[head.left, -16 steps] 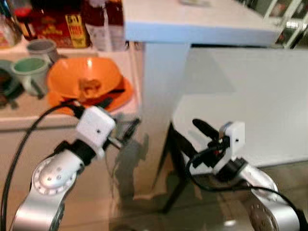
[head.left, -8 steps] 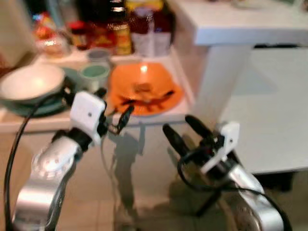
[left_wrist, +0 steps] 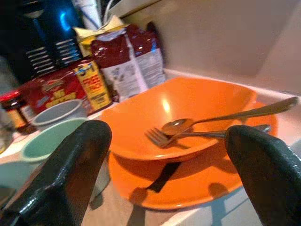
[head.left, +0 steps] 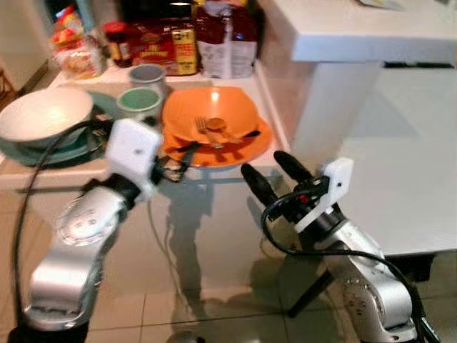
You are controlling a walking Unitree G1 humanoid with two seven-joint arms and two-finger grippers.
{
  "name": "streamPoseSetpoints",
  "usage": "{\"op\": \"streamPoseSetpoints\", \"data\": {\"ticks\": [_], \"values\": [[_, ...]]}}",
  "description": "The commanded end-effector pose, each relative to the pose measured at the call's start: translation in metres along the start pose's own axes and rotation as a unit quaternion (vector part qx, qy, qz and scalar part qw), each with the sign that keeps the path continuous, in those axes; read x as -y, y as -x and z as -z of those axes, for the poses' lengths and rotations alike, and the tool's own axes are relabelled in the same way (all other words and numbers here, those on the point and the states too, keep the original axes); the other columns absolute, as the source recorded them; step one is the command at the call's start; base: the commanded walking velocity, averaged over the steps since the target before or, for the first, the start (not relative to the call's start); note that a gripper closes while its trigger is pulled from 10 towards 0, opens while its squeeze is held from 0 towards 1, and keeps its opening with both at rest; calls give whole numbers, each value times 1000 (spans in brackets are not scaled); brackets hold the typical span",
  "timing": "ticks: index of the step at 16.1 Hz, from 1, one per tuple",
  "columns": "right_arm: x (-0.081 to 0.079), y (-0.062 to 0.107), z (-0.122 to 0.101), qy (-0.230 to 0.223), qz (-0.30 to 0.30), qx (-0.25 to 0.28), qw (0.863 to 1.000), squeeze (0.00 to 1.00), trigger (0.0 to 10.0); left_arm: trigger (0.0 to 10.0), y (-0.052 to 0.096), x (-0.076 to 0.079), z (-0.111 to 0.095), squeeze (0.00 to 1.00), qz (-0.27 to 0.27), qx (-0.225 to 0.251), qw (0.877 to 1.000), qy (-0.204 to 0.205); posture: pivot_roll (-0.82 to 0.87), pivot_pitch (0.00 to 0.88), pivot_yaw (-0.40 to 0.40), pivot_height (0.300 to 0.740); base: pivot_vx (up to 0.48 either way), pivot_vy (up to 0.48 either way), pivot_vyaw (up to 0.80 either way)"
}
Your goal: Setting the table
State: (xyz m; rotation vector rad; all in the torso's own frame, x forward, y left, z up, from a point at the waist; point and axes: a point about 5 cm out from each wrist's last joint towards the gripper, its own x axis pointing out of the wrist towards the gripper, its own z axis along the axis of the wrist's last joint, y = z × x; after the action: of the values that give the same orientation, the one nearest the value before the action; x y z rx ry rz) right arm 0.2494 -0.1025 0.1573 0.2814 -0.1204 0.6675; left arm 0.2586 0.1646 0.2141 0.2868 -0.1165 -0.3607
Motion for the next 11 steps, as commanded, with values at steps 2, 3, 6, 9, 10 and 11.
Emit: {"op": "streamPoseSetpoints", "data": {"ticks": [2,3,6,9,10,11], "values": [[5,0,-2,4,12,3,1000,0,10000,10000,-10,5,-10,0,20,21,999,-32,186,0,-11,740,0,0,0],[9,-1,-3,11,28,2,1000,0,10000,10000,-11,1,-12,0,-7,26,1000,-13,165,0,-2,740,0,0,0],[25,-5,-21,10,133,39,990,0,10000,10000,-14,-9,0,0,-97,-7,995,-14,149,0,1,740,0,0,0],[34,-8,-38,40,188,55,980,0,10000,10000,-20,-13,-6,0,-128,11,992,-6,134,0,14,740,0,0,0],[32,-12,-43,54,186,56,979,0,10000,10000,-21,-12,-5,0,-126,11,992,1,129,6,17,740,0,0,0],[26,-15,-48,74,160,54,983,0,10000,10000,-20,-10,-4,0,-121,9,993,2,125,8,15,740,0,0,0]]}}
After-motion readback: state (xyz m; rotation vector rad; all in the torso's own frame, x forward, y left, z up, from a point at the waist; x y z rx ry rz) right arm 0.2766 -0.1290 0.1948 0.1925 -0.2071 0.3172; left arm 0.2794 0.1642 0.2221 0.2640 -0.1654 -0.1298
